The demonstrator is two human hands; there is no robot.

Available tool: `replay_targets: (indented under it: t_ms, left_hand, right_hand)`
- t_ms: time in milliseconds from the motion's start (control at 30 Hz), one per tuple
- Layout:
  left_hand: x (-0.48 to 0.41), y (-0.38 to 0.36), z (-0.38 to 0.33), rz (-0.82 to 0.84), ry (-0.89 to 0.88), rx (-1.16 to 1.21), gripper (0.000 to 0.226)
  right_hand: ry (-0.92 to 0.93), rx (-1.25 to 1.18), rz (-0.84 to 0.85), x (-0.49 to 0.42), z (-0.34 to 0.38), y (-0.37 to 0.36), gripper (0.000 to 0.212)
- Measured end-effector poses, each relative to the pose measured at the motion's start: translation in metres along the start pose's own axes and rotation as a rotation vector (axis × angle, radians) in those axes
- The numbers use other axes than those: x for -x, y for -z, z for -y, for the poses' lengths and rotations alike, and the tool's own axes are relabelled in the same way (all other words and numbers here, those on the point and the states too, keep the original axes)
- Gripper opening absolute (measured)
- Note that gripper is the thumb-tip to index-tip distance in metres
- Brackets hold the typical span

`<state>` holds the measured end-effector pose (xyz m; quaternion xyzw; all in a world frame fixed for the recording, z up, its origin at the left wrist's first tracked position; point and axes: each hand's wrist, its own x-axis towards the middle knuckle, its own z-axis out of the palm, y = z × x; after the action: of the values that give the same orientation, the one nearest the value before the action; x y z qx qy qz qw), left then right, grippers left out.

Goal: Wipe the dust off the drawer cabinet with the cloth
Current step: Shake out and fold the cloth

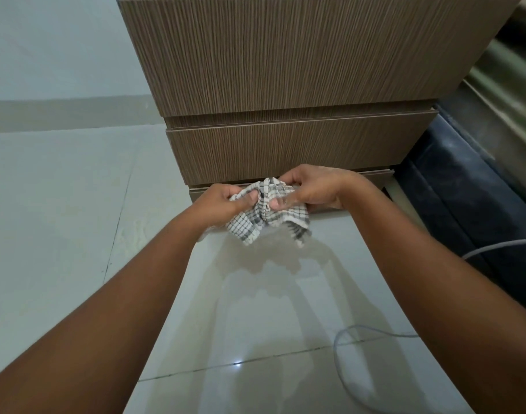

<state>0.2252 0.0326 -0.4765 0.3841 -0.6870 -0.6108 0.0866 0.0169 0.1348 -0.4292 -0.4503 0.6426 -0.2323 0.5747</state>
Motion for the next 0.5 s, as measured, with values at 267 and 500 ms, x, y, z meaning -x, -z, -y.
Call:
replay_targets:
  t_ms: [267, 500]
  left_hand:
    - [0.001, -0.016, 0.004, -0.152, -0.010, 0.274, 0.030]
    - [0.002, -0.017, -0.006, -0.186, -0.008, 0.311, 0.017]
  right_hand:
    - [0.032, 0.021, -0.499, -0.009, -0.013, -0.009, 0.014]
    - [0.070, -0.185, -0.542, 0.007, -0.009, 0.003, 0.018]
